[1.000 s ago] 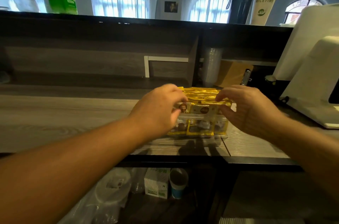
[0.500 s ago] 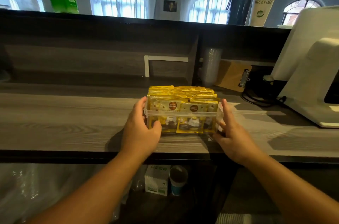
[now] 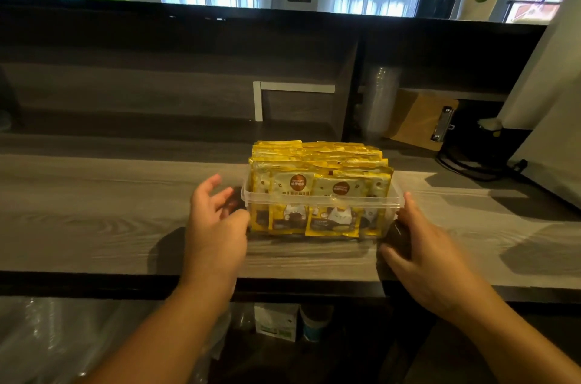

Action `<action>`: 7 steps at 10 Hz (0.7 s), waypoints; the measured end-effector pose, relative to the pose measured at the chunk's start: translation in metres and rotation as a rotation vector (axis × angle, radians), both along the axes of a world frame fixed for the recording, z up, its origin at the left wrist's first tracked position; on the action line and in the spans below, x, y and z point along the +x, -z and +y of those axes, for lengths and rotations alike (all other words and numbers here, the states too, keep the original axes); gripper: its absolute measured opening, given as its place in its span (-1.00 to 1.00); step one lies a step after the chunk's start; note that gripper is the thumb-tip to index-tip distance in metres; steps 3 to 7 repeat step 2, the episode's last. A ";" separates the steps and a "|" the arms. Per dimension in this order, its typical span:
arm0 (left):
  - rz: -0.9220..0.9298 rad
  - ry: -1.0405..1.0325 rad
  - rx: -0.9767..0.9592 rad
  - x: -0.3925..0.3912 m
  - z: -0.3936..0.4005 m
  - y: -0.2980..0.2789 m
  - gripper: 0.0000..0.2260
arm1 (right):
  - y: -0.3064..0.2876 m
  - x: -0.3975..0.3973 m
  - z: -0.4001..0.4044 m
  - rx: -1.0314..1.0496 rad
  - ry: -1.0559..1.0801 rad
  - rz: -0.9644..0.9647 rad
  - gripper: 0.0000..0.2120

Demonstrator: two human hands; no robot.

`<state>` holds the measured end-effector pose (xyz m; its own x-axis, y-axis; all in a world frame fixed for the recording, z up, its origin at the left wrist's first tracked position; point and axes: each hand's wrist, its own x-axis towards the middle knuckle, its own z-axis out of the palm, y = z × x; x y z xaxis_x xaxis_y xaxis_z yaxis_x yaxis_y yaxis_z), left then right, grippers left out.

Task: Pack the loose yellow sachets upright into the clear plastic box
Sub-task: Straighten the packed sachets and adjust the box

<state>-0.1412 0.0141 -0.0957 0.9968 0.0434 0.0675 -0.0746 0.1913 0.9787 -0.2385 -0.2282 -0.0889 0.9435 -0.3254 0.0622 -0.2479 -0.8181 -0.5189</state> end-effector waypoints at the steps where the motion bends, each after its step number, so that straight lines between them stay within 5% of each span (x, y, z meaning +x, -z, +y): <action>1: 0.041 -0.018 -0.113 0.011 -0.004 0.004 -0.34 | -0.006 0.008 -0.007 0.037 0.006 0.012 -0.04; 2: 0.091 -0.087 -0.272 0.025 -0.006 0.001 -0.40 | 0.007 0.014 -0.014 0.078 0.056 0.014 0.00; 7: 0.091 -0.087 -0.272 0.025 -0.006 0.001 -0.40 | 0.007 0.014 -0.014 0.078 0.056 0.014 0.00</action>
